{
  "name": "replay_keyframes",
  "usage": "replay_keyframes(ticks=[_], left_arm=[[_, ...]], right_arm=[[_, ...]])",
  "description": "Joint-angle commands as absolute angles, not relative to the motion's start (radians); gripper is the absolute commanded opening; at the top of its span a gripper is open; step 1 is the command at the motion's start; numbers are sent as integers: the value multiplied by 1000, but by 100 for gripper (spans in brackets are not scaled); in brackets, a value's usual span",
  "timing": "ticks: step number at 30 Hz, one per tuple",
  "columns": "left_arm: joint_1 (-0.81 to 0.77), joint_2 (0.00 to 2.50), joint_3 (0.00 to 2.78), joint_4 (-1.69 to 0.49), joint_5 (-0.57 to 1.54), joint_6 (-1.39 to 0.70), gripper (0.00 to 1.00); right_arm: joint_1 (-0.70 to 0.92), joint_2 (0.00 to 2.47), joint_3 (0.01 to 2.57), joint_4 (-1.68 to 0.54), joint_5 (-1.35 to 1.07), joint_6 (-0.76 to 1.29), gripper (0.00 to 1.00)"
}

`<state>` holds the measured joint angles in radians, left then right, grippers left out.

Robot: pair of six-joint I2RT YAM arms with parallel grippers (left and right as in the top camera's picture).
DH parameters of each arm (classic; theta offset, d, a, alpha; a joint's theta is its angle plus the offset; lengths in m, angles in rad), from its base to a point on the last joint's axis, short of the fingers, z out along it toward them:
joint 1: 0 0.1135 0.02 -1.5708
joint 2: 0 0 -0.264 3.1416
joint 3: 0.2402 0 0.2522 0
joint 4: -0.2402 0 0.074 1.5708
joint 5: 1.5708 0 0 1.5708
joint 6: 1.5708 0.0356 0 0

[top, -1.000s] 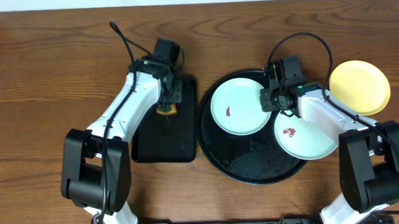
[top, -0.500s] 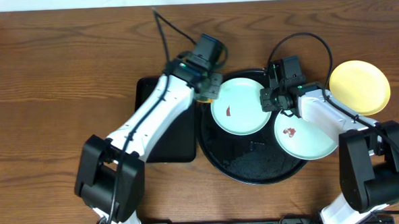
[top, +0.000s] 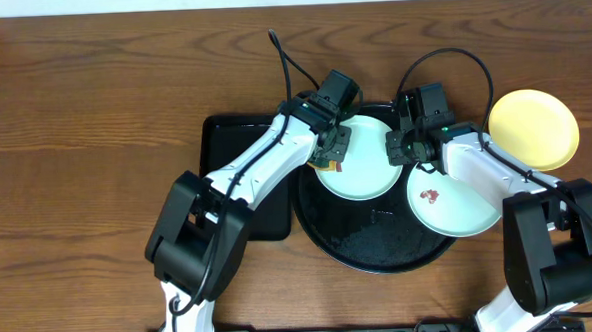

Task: Clean dirty plates on tray and stack at the side
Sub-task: 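Scrub the upper-left pale green plate with the sponge in left gripper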

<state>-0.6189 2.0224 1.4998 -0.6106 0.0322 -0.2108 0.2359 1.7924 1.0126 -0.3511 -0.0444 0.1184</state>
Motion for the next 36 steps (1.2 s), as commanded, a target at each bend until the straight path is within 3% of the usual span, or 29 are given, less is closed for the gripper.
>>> replay_keyframes(ticks=[1, 36], left_arm=[[-619, 2037, 1513, -588, 49, -222, 7], [-628, 2093, 1477, -536, 54, -238, 8]], right_arm=[[239, 1782, 1013, -352, -16, 115, 1], [239, 1825, 1012, -330, -16, 115, 1]])
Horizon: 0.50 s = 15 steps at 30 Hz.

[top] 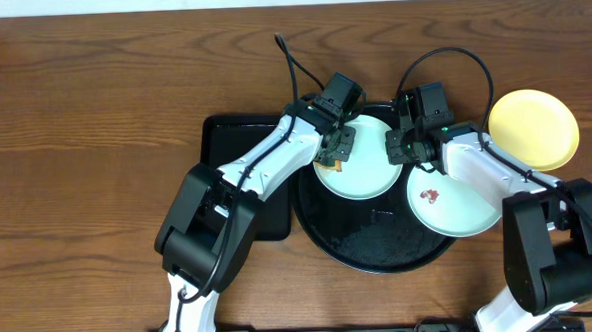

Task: Clean dirty plates on tray and stack at the side
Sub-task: 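Scrub the upper-left pale green plate with the sponge in left gripper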

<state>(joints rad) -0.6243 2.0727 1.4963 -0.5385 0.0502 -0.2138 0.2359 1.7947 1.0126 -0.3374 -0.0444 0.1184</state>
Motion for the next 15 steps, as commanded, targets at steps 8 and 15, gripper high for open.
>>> replay_keyframes(ticks=[8, 15], left_arm=[[-641, 2107, 1475, -536, 53, -245, 8], [-641, 2164, 1475, -536, 53, -245, 8]], right_arm=[[239, 1828, 1012, -326, -16, 115, 1], [239, 1828, 1012, -325, -16, 115, 1]])
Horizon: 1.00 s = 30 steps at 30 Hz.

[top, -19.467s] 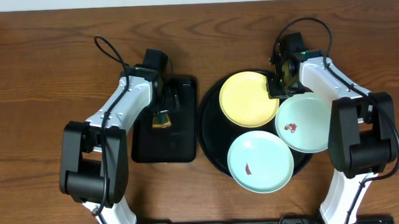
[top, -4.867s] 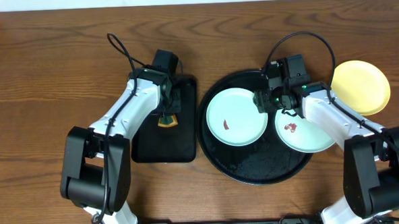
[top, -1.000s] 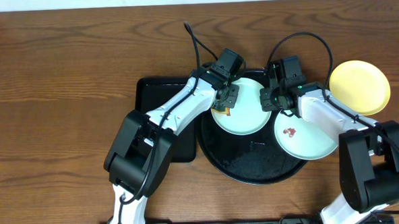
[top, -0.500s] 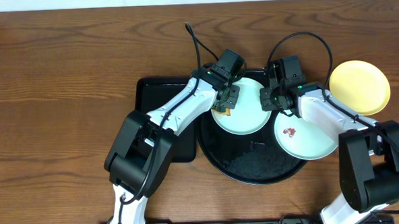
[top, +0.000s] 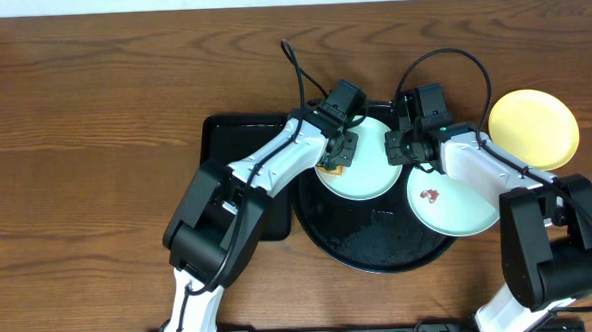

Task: Clean dirty plates on tray and stack at the side
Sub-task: 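Scrub the upper-left pale green plate with the sponge in left gripper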

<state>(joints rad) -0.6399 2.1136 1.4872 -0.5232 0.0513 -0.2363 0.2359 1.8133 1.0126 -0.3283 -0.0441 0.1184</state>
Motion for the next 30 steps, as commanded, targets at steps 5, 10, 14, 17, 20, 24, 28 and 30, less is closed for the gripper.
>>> replay_keyframes(ticks=[5, 10, 14, 17, 20, 24, 28, 30], left_arm=[[-641, 2172, 1475, -537, 75, -246, 8], [-643, 2172, 1475, -541, 175, -250, 8], [-645, 2172, 1475, -541, 220, -276, 8], [-647, 2172, 1475, -539, 261, -276, 8], [-648, 2172, 1475, -540, 302, -292, 8], [-648, 2172, 1475, -535, 342, -328, 8], [-648, 2172, 1475, -506, 462, -328, 8], [-643, 2170, 1477, -467, 559, -328, 8]], right_arm=[[239, 1828, 1012, -325, -16, 115, 1], [239, 1828, 1012, -325, -16, 115, 1], [239, 1828, 1012, -325, -16, 115, 1], [239, 1828, 1012, -325, -16, 115, 1], [239, 1828, 1012, -324, -16, 115, 1], [239, 1828, 1012, -323, -16, 115, 1], [239, 1828, 1012, -321, -16, 115, 1], [239, 1828, 1012, -321, -16, 115, 1]])
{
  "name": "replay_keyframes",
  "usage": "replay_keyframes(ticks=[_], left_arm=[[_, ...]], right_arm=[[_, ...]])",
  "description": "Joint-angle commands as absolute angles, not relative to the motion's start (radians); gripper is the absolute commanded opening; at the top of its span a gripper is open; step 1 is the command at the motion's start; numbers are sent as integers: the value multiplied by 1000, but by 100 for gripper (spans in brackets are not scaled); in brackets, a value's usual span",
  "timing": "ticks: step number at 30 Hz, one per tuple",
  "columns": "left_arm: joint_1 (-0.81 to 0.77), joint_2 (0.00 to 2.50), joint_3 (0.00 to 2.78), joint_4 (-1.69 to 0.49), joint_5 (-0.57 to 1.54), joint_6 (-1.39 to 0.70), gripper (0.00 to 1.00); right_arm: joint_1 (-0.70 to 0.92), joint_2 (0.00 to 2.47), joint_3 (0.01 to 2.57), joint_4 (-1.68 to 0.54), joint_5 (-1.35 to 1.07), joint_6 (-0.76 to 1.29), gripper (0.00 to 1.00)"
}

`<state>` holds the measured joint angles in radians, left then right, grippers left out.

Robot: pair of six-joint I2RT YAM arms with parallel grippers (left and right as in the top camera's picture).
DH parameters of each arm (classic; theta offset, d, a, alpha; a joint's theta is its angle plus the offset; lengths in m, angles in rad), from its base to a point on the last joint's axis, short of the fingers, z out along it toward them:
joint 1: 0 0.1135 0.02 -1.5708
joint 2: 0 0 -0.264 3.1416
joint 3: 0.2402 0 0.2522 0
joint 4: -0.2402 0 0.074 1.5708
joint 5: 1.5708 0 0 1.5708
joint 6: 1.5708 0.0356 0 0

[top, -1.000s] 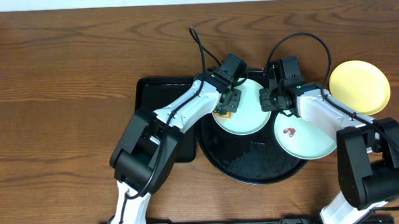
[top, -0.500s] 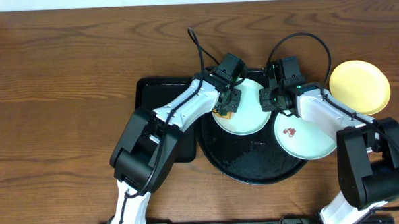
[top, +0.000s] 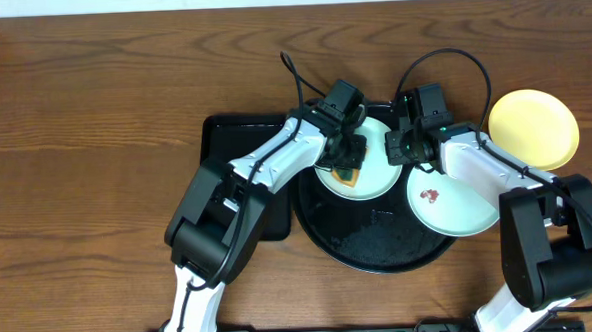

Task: Clean dirty plates on tray and stack at the side
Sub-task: 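Scrub the upper-left pale green plate with the sponge in left gripper, then return the sponge to the black rectangular tray with the left gripper, then grasp the rim of the scrubbed pale green plate with right gripper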

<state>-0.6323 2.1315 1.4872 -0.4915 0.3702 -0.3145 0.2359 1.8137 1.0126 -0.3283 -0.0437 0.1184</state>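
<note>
A pale green plate (top: pixel 374 175) lies at the back of a round black tray (top: pixel 380 244). My left gripper (top: pixel 348 156) is shut on a yellow-and-green sponge (top: pixel 349 179) that presses on the plate's left half. At the plate's right rim my right gripper (top: pixel 397 148) looks clamped on the edge. A second pale plate (top: pixel 456 207) with a red stain (top: pixel 430 194) rests on the tray's right side, partly under the right arm. A clean yellow plate (top: pixel 535 128) sits on the table at the far right.
A rectangular black tray (top: pixel 237 139) lies to the left of the round one, crossed by the left arm. Cables arch above both wrists. Bare wooden table (top: pixel 95 145) surrounds the trays.
My left gripper has shifted the sponge from the pale plate's left rim a little inward, toward its middle. The right gripper and both other plates have stayed put.
The sponge sat in my left gripper at the pale plate's left rim through all three earlier moments, shifting only slightly, while my right gripper stayed at the right rim. Now the sponge lies further in on the plate's surface.
</note>
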Motion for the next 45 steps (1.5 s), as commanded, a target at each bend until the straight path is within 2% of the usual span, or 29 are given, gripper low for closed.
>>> replay_keyframes(ticks=[1, 11, 17, 25, 36, 42, 45], left_arm=[[-638, 2167, 1481, -455, 591, -328, 8], [-462, 1973, 1525, -459, 602, -363, 8], [-312, 1855, 1525, -568, 578, -354, 8], [-199, 1854, 1483, -841, 115, -300, 8], [-197, 1934, 1287, -665, 33, -255, 8], [-197, 1942, 1285, -640, 33, -256, 17], [-197, 1942, 1282, -642, 33, -256, 33]], right_arm=[[239, 1828, 1012, -321, -16, 115, 1], [239, 1828, 1012, -322, -16, 115, 1], [239, 1828, 1012, -322, -16, 115, 1], [239, 1828, 1012, -320, -16, 115, 1], [239, 1828, 1013, -320, -17, 115, 1], [240, 1828, 1013, -317, -20, 115, 1], [240, 1828, 1013, -318, -20, 115, 4]])
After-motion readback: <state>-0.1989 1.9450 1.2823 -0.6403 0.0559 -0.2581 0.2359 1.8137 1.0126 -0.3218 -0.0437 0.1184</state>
